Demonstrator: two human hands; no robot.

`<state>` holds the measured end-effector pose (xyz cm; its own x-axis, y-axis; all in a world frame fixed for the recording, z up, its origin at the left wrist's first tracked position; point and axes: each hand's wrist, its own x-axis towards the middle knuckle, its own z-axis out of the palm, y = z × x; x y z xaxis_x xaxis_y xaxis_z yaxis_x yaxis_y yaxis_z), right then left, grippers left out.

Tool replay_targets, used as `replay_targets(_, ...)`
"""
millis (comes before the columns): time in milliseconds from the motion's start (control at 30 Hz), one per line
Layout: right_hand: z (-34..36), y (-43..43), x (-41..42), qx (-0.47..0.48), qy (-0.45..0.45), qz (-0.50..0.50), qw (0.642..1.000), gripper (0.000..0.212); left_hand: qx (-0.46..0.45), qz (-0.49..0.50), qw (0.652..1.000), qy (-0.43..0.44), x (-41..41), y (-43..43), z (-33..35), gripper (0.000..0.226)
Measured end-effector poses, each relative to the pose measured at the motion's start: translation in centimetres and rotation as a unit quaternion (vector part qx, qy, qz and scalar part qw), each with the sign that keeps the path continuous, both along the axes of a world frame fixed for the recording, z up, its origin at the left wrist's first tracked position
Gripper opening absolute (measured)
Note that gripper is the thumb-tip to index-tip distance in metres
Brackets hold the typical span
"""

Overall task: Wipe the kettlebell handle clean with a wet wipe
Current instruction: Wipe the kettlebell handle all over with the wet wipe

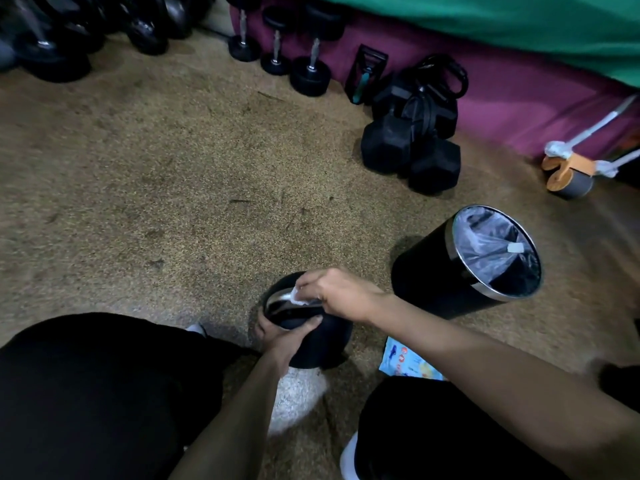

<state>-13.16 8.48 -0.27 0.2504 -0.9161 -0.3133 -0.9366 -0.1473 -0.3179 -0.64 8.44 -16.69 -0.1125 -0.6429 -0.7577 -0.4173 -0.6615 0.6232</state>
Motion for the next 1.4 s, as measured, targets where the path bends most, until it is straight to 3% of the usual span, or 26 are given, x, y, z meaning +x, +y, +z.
replay_targets(167, 0.1, -1.1, -0.1, 0.008, -0.064, -0.072, 0.995, 0.021, -0.004, 0.008, 1.0, 0.003, 0.2, 0.2, -0.2, 0.144)
replay_targets(300, -0.5, -0.6, -0.3, 0.026, -0.022, -0.134, 0.99, 0.022, -0.016, 0.006, 1.0, 0.02, 0.2, 0.2, -0.1, 0.155)
replay_targets(367, -0.4, -0.3, 0.1, 0.006, -0.024, -0.108, 0.994, 0.028, -0.017, 0.01, 1.0, 0.018, 0.2, 0.2, -0.2, 0.148)
replay_targets(433, -0.1, -0.4, 0.4, 0.001, -0.033, -0.087, 0.996, 0.031, -0.021, 0.007, 1.0, 0.019, 0.1, 0.1, -0.6, 0.156)
replay_targets(567, -0.5, -1.6, 0.5, 0.038, -0.076, -0.148, 0.985, 0.022, -0.042, 0.001, 0.999, 0.002, 0.1, 0.2, -2.4, 0.17)
replay_targets(733, -0.9, -1.7, -0.5, 0.093, -0.028, -0.181, 0.979, 0.019, -0.037, 0.007, 0.999, 0.005, 0.3, 0.2, -2.0, 0.173)
replay_targets(867, -0.4, -1.5, -0.5, 0.077, 0.014, -0.133, 0.988, 0.021, -0.017, 0.004, 1.0, 0.013, 0.3, 0.2, -0.3, 0.158)
replay_targets(967, -0.4, -2.1, -0.5, 0.081, -0.046, -0.144, 0.985, 0.021, -0.018, 0.01, 1.0, 0.013, 0.3, 0.2, 0.0, 0.142)
replay_targets(1100, -0.3, -2.9, -0.8, 0.138, -0.076, -0.175, 0.972, 0.025, -0.022, 0.014, 1.0, 0.011, 0.2, 0.2, 0.2, 0.141)
replay_targets(1233, -1.6, -3.1, -1.6, 0.224, -0.115, -0.253, 0.934, 0.025, -0.018, 0.016, 0.999, 0.027, 0.4, 0.3, 0.0, 0.147)
replay_targets(1400, -1.9, -3.6, -2.2, 0.285, -0.15, -0.3, 0.898, 0.023, -0.027, 0.019, 0.997, 0.063, 0.5, 0.3, -0.6, 0.169)
